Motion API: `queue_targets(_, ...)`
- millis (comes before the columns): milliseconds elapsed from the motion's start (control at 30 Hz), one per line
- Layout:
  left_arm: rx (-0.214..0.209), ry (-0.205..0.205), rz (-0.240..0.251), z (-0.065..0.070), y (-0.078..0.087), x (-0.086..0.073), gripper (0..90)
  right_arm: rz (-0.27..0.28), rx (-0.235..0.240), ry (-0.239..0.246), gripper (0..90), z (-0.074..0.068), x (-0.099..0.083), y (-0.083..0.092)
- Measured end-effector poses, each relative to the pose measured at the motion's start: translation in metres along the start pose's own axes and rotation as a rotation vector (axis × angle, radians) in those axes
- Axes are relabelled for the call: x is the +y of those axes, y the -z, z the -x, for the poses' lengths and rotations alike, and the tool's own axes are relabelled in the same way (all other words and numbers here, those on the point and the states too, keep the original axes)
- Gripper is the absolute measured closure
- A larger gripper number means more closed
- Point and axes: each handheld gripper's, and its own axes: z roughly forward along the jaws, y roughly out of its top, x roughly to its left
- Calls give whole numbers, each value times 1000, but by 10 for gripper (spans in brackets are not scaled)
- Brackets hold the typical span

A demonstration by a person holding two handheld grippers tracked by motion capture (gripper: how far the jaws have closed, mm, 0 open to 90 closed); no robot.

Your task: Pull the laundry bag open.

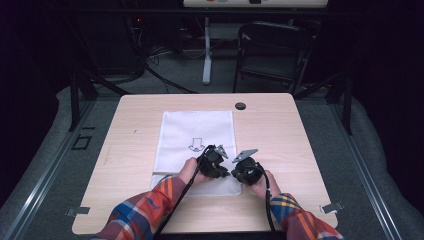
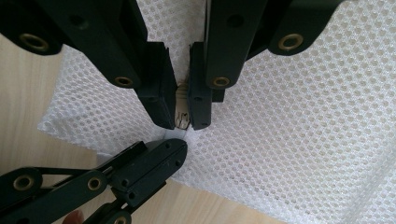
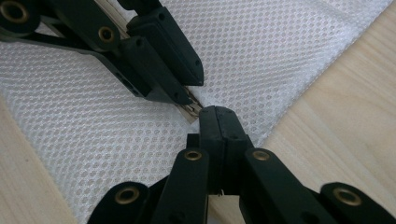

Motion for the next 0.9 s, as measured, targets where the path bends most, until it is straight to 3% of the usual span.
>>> queue_targets(900, -27, 69, 19, -5, 5, -7, 814, -2, 0, 1, 900, 0, 0, 0)
